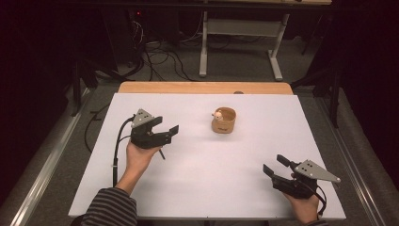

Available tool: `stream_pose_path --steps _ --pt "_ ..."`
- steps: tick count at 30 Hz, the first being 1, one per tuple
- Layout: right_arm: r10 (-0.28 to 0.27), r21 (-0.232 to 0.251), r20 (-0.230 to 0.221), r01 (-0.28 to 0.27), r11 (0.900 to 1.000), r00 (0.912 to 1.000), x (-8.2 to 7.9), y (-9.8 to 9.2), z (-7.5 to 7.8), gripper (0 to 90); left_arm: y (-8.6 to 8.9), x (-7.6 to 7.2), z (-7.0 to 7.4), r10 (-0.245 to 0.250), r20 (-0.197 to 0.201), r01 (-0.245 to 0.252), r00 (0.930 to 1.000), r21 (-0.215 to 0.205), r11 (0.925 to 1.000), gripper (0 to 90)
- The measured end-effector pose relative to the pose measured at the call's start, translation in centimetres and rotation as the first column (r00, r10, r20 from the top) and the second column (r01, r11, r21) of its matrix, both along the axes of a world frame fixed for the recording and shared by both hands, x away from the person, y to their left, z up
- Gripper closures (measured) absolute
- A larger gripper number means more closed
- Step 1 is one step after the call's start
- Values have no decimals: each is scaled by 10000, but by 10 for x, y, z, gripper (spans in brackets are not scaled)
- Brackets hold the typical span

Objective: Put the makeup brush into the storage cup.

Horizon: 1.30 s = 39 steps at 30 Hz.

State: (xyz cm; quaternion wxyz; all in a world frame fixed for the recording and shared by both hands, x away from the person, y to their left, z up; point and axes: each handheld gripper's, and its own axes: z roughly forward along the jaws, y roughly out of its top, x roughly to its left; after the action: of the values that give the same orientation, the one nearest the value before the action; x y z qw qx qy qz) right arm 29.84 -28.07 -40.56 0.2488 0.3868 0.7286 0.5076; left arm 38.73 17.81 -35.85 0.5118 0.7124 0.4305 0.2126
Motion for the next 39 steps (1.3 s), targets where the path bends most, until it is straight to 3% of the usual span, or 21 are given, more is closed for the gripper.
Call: stream_pose_path --steps 13,27,33,39 --pt "14 5 -33 -14 10000 10000 0 0 0 352 2 19 2 433 -85 -435 9990 -147 9989 256" --pt "68 -2 -29 -68 10000 10000 1 0 0 353 0 22 2 406 -453 -407 9981 5 9992 256" --pt "7 53 -96 -6 10000 10000 1 -1 0 353 -4 22 5 495 -518 -467 9974 528 9975 261" --pt "52 18 -75 -52 10000 10000 1 -1 0 353 -5 26 8 744 -951 -660 9927 889 9939 266"
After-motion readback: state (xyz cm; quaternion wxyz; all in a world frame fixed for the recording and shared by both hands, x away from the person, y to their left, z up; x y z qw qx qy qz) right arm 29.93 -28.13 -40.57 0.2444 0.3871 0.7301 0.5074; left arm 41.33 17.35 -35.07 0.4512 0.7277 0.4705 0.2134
